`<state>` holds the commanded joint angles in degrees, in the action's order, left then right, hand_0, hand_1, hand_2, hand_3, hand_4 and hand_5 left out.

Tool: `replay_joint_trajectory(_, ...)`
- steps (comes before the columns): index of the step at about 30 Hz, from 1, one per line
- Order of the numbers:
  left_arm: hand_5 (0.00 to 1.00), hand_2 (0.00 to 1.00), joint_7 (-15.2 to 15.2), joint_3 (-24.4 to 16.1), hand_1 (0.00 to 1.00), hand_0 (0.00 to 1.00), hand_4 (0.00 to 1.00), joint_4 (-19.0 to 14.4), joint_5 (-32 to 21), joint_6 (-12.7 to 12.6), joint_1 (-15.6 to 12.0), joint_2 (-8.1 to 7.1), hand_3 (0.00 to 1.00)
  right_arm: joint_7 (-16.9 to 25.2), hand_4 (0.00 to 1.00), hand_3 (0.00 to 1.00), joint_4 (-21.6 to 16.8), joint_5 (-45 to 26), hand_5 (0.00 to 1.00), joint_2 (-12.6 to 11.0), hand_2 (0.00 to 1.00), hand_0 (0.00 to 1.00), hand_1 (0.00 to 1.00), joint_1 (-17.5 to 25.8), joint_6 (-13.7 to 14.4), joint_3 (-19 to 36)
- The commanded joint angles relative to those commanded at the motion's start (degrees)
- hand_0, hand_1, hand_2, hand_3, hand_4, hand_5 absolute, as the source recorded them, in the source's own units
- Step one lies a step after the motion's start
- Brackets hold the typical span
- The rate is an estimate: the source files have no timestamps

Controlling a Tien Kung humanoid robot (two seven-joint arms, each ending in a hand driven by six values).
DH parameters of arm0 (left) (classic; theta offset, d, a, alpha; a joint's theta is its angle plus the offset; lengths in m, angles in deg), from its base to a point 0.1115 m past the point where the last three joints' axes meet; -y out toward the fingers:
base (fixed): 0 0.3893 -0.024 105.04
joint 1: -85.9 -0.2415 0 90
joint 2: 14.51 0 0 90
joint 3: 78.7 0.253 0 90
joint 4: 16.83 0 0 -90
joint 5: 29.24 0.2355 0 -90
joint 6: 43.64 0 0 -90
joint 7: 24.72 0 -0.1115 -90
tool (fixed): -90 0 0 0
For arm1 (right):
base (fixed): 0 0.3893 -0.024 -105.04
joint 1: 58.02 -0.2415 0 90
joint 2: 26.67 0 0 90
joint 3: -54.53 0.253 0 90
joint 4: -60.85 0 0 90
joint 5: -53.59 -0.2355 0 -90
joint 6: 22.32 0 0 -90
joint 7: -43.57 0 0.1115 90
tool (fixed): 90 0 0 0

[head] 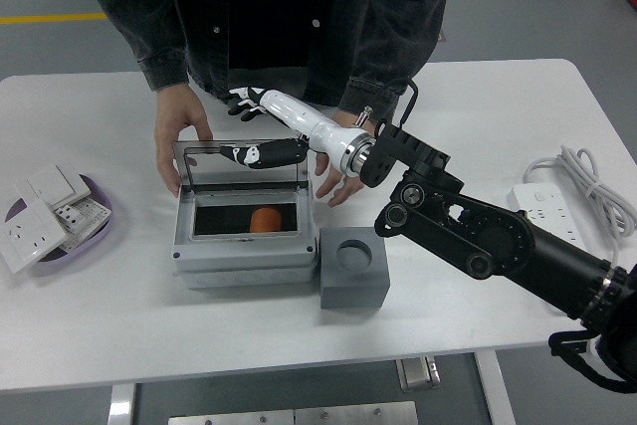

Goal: Pick up the cylinder from the cube,place it in the box,flap close box

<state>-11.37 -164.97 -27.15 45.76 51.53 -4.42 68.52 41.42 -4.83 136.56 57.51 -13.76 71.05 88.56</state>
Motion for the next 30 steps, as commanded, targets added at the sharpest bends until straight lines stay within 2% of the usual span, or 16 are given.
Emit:
replay_joint_trajectory(3,0.324,0.659,0.0,-0.1,0.670,0.637,0.752,0.0,0.1,0.0,0.0,0.01,0.702,-0.3,0.742,0.883,-0.4,0.2,0.391,-0.7,0.770,0.872,0.762,0.1,0.0,-0.8)
replay_joint_trajectory(8,0.323,0.659,0.0,-0.1,0.670,0.638,0.752,0.0,0.2,0.0,-0.1,0.08,0.702,-0.9,0.740,0.881,-3.7,1.1,0.390,-2.8,0.769,0.867,0.760,0.9,0.0,-1.8)
replay_joint_trajectory(18,0.324,0.659,-0.1,-0.2,0.671,0.638,0.752,0.0,0.2,0.0,-0.1,0.27,0.702,-3.2,0.729,0.880,-13.8,0.9,0.397,-9.3,0.768,0.857,0.756,4.5,-0.8,-5.0)
replay_joint_trajectory(25,0.322,0.659,-0.2,-0.1,0.670,0.638,0.750,0.0,0.2,0.0,-0.1,0.29,0.701,-4.1,0.725,0.881,-20.5,1.0,0.405,-11.7,0.769,0.830,0.748,6.6,0.1,-5.6)
replay_joint_trajectory(30,0.322,0.658,-0.4,0.4,0.671,0.638,0.750,0.0,-0.3,0.1,0.1,0.20,0.701,-3.6,0.720,0.881,-22.5,-1.9,0.411,-12.6,0.769,0.818,0.741,8.2,0.5,-8.5)
